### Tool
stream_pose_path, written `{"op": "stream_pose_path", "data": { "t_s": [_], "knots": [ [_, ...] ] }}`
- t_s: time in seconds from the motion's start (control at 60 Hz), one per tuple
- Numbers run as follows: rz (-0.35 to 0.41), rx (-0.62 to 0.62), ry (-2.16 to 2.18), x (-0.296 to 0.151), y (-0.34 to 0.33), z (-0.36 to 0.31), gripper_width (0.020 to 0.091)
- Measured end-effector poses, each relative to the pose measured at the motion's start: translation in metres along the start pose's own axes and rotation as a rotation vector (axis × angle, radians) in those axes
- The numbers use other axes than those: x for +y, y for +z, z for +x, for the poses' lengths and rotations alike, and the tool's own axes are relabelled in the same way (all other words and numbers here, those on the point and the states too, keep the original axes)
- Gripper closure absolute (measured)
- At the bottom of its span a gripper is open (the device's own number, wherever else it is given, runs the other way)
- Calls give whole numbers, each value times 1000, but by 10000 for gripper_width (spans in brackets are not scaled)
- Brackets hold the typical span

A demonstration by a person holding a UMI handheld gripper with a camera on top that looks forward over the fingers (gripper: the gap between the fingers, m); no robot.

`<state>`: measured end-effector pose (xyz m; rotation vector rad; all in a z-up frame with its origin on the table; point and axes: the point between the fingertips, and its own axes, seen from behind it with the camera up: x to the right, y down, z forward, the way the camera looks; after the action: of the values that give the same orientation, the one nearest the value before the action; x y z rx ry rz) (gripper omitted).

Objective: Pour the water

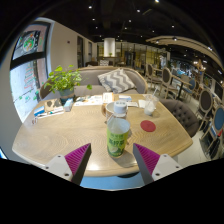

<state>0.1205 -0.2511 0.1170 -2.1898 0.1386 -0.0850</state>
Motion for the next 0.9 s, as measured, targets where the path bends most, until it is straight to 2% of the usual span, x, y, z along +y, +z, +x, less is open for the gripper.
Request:
{"op": "stream_pose_path", "data": {
  "t_s": [0.233,0.267,0.417,0.467,0.6,0.733,0.9],
  "knots": [
    [46,-66,-21,-16,72,16,256],
    [52,-79,-23,-17,83,15,283],
    [55,-115,-24,-8,111,13,507],
    [70,-129,-10,-11,113,11,558],
    [99,-143,-41,-13,114,8,605],
    [86,-153,-66,-10,110,5,701],
    [80,-204,-96,-21,91,-20,699]
  ]
}}
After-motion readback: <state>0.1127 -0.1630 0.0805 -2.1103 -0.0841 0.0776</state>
